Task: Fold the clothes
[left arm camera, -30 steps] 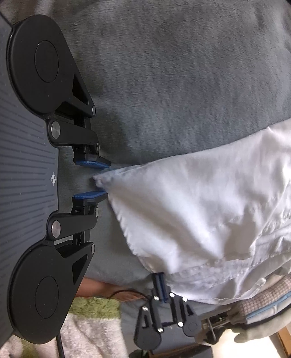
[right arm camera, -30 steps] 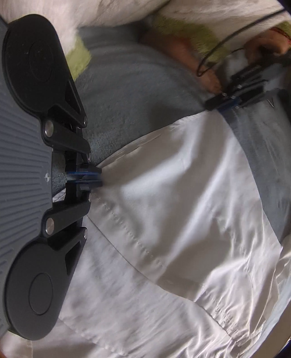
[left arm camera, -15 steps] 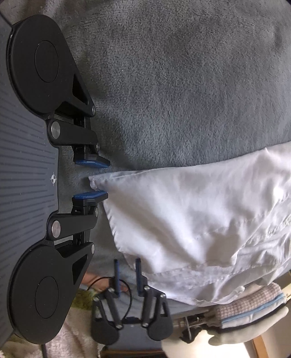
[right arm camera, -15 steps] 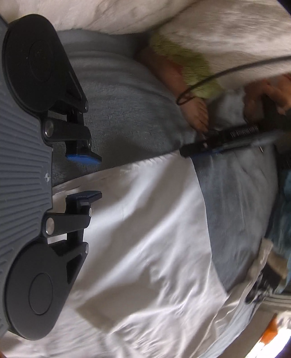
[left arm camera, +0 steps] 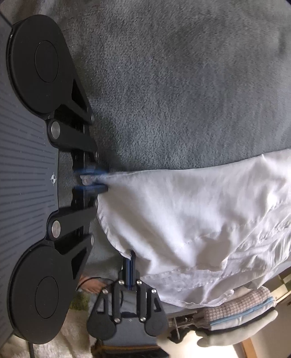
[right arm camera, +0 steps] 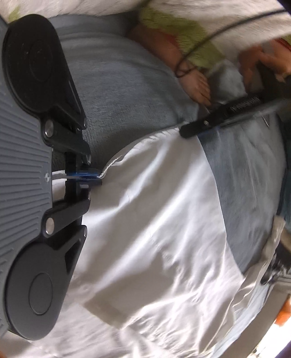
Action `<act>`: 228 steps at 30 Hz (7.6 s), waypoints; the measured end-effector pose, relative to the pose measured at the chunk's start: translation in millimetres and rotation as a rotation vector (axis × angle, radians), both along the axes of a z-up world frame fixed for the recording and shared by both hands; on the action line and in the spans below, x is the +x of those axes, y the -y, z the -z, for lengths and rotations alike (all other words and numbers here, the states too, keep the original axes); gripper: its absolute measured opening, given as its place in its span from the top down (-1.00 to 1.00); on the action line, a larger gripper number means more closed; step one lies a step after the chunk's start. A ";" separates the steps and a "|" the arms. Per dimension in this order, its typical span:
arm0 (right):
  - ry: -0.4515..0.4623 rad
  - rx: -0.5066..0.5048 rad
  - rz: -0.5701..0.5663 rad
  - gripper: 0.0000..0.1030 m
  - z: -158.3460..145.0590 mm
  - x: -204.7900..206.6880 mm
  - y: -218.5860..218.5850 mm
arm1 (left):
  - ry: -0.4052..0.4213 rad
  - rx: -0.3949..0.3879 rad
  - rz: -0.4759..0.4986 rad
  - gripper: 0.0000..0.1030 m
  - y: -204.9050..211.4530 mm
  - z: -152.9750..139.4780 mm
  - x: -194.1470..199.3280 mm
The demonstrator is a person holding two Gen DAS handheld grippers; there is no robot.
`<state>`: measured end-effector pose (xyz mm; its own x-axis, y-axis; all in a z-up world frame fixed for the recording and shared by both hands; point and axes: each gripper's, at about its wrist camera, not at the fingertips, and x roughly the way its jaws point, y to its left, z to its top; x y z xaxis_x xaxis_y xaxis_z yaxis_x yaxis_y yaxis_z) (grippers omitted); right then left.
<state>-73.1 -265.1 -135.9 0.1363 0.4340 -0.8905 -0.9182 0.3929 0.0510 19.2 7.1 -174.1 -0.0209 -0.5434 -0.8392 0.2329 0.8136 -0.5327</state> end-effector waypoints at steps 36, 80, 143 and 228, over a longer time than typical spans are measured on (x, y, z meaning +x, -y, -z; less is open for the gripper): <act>-0.088 0.031 0.036 0.94 10.4 0.9 21.8 | 0.531 0.039 -0.166 0.92 24.3 -7.4 190.9; -0.187 0.132 0.077 0.94 10.9 9.6 45.3 | 0.733 0.143 0.142 0.83 174.4 -1.8 243.6; 0.114 -0.019 0.449 0.68 -5.9 130.0 77.1 | 0.657 0.054 0.683 0.35 130.4 -8.5 -50.2; 0.090 0.306 0.187 0.00 -70.0 354.2 -215.1 | 1.062 1.022 -0.172 0.38 -105.8 20.8 236.1</act>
